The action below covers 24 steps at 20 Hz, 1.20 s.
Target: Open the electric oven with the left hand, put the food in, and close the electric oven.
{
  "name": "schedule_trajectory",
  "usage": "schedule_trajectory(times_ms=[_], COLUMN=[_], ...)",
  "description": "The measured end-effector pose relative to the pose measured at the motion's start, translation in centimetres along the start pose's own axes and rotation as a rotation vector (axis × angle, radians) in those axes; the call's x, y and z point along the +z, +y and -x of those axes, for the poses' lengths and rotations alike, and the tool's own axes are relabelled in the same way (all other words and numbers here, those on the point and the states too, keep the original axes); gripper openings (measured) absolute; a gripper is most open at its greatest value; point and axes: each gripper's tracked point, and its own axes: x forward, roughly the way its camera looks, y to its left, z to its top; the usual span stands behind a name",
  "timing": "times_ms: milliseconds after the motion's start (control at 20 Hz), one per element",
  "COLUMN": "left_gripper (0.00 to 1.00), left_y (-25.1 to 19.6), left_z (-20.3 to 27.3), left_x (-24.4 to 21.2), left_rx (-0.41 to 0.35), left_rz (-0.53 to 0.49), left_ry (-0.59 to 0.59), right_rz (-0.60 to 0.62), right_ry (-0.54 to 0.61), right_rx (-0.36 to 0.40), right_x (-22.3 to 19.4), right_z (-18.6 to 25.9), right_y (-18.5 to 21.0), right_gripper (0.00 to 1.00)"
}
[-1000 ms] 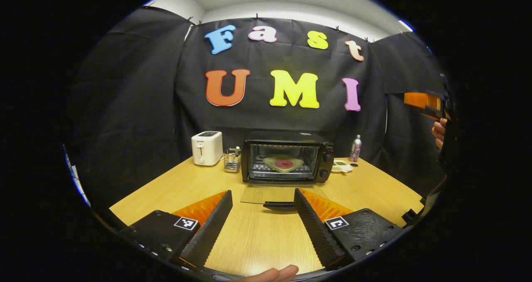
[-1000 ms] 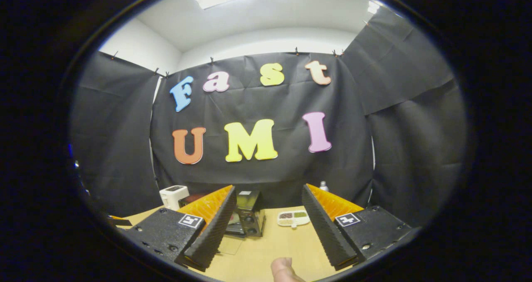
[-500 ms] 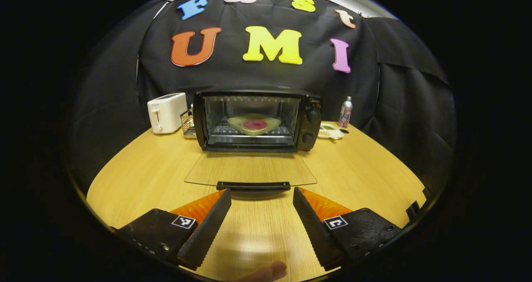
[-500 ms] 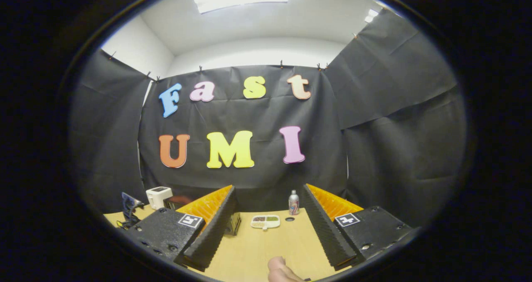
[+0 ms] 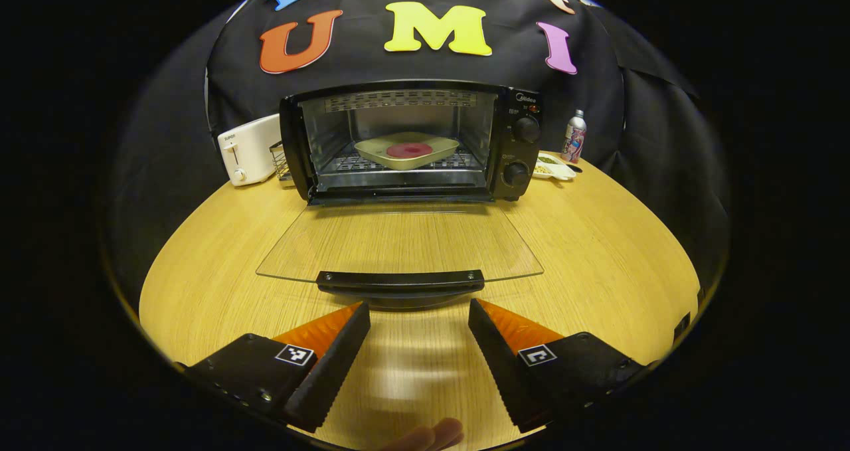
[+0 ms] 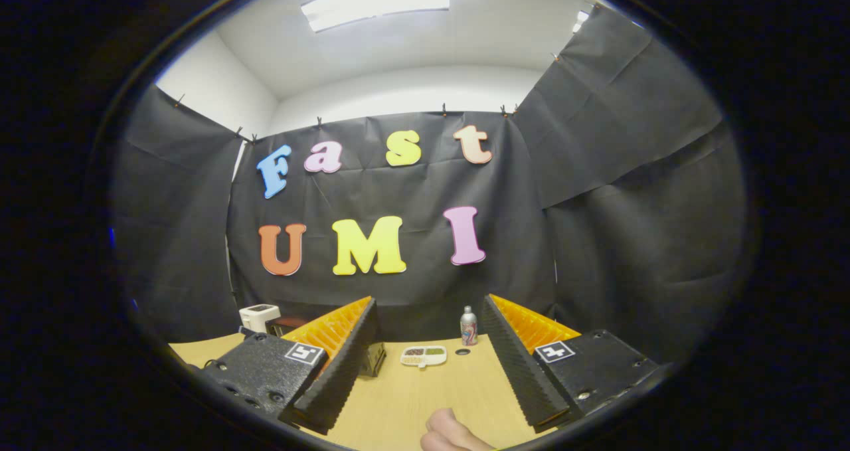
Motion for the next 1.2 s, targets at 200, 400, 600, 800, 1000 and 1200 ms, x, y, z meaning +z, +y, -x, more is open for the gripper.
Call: schedule_trajectory(times_ms=[200,400,600,800,1000,1200], left_gripper=[0.95,0.98,1.00,0.97,0.97,0.96], left_y=[0.0,0.7,0.8,0.8,0.7,0.6], left_z=[-1.2,-1.6,-1.7,-1.6,-1.2,-0.8], left_x=[-0.4,0.2,0.0,0.3,0.8,1.2], left_rx=[0.004,0.020,0.019,0.018,0.021,0.022], left_rz=[0.026,-0.010,-0.001,-0.007,-0.006,-0.004], left_ry=[0.036,0.031,0.050,0.044,0.017,0.016], right_rz=[-0.009,-0.005,-0.009,-0.004,0.000,-0.002], right_ry=[-0.010,-0.014,-0.018,-0.014,-0.018,-0.038], right_rx=[-0.018,-0.015,-0.019,-0.018,-0.016,-0.012], right_x=[0.2,0.4,0.5,0.6,0.8,1.1], right_z=[0.2,0.9,1.1,1.7,1.9,2.0], right_y=[-0.7,-0.5,-0.3,0.2,0.4,0.7], right_gripper=[0.96,0.96,0.96,1.00,0.96,0.96])
